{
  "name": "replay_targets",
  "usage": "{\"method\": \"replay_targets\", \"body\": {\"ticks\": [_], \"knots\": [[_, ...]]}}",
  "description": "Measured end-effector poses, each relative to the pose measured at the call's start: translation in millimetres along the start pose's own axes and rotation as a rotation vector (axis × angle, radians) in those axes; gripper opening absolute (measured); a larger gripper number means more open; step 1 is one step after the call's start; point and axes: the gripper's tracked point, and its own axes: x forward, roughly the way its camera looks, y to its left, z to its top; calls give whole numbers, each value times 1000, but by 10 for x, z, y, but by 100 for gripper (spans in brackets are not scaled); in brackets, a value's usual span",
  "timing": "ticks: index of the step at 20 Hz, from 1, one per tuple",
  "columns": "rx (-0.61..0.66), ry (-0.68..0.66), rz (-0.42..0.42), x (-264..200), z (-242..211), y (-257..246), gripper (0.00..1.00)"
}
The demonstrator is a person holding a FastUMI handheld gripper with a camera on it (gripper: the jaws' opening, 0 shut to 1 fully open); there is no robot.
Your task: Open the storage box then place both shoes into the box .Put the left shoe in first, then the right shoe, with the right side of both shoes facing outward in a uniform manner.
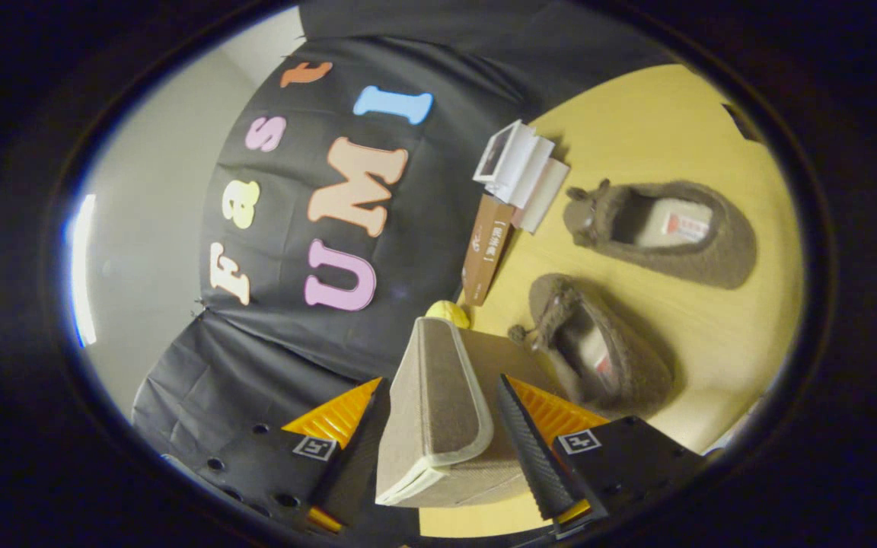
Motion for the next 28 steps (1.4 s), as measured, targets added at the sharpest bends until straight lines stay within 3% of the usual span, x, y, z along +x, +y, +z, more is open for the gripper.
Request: {"method": "replay_targets", "body": {"ticks": [8,12,17,23,26,28], "knots": [[251,64,39,68,-222,-33,89],[338,72,43,120,-270,-93,80],[448,51,81,126,-252,-110,77],[588,4,102,129,-279,-103,52],[558,30,85,113,-369,-155,40],[533,49,92,147,-325,-112,40]]}}
